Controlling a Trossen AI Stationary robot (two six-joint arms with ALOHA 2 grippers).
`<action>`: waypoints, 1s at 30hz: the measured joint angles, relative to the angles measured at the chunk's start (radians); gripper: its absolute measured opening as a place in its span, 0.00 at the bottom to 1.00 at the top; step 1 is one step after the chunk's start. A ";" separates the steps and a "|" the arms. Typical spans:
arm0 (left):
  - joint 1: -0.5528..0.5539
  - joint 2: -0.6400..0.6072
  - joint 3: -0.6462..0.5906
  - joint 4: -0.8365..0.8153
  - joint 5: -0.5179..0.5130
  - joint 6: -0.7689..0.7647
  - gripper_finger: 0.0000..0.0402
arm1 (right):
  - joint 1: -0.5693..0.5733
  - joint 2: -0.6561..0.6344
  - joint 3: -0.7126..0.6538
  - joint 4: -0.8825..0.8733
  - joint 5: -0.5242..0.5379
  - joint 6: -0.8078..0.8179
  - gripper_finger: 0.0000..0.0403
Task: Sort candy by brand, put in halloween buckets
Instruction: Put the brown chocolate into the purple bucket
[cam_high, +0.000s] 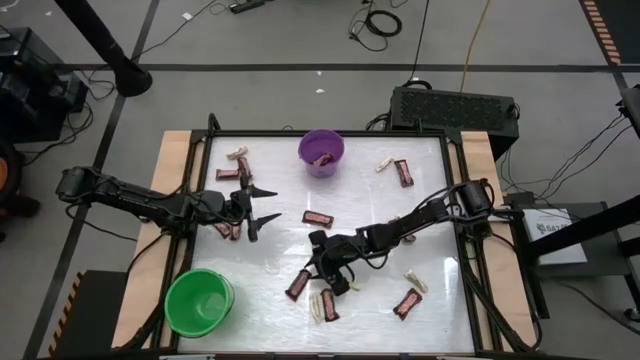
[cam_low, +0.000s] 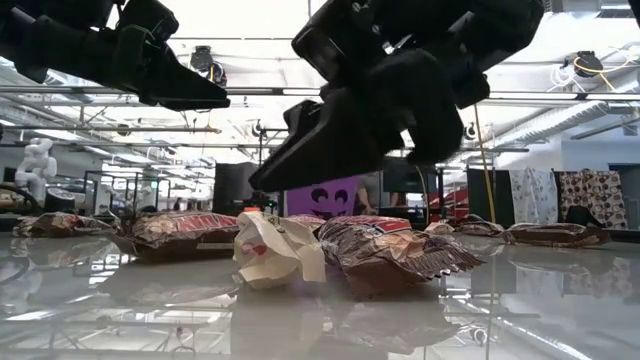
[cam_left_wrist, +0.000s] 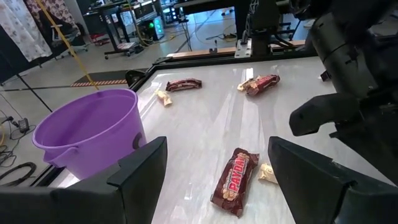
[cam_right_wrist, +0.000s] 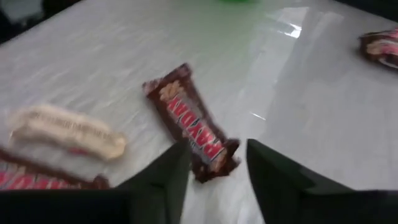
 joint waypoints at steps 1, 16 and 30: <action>0.000 0.000 0.000 0.000 0.000 0.000 0.71 | -0.003 0.000 0.000 0.009 0.009 0.017 0.44; 0.000 0.000 0.000 0.000 0.000 0.000 0.71 | -0.051 0.098 -0.001 0.157 -0.113 0.164 0.58; 0.000 0.006 0.000 -0.062 0.088 -0.001 0.71 | -0.051 0.139 0.000 0.101 -0.117 0.170 0.44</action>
